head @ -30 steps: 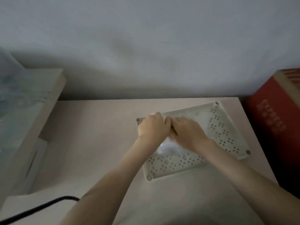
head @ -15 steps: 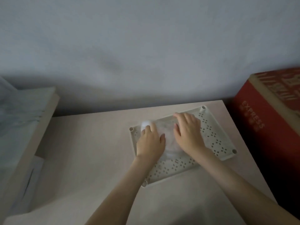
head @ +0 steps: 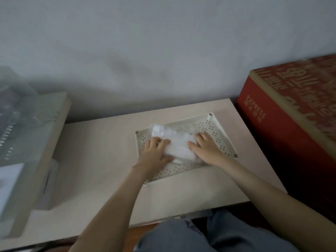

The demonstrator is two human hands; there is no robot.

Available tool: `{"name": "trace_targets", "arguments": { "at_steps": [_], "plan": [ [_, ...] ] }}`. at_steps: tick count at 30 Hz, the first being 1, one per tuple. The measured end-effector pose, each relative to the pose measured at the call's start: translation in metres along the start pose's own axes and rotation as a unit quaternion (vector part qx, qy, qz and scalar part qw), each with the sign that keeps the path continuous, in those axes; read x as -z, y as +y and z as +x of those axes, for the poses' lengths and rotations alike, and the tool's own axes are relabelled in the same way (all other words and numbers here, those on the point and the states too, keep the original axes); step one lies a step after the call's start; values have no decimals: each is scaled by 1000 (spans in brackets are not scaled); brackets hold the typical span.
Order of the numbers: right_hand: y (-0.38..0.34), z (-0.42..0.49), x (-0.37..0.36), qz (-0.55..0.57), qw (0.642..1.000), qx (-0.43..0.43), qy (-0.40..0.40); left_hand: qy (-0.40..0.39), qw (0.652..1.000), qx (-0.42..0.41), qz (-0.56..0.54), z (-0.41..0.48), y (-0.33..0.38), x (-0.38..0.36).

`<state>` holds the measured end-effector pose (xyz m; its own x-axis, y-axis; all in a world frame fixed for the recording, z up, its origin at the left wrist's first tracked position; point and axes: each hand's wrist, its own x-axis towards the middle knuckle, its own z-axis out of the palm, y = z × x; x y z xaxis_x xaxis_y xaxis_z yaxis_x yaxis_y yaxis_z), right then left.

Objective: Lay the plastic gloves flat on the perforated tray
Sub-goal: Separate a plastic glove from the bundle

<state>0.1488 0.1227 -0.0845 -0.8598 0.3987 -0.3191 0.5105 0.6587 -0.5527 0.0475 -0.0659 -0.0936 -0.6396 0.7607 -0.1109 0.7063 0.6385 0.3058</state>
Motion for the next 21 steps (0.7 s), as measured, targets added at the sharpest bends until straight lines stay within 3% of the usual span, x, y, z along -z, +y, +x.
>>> {"name": "trace_targets", "arguments": {
  "at_steps": [4, 6, 9, 12, 15, 18, 21],
  "plan": [
    [-25, -20, -4, 162, 987, 0, -14, 25, 998, 46, 29, -21, -4, 5],
    [-34, -25, -3, 253, 967, -11, 28, 27, 997, 60, 27, -25, -5, 11],
    [-37, -22, 1, 235, 966, -7, 104, 73, 995, 57, -25, -30, -9, 18],
    [-47, -20, 8, 235, 971, -35, 2, 159, 985, 47, -53, -36, -13, 27],
    [-67, -22, 17, 324, 934, -63, -136, 231, 970, 40, -63, -36, -15, 41],
    [-81, -18, 24, 374, 893, -22, -248, 271, 959, 1, -87, -32, -16, 54],
    [-93, -11, 20, 358, 898, 16, -256, 251, 961, -20, -116, -32, -22, 61]
  ]
}}
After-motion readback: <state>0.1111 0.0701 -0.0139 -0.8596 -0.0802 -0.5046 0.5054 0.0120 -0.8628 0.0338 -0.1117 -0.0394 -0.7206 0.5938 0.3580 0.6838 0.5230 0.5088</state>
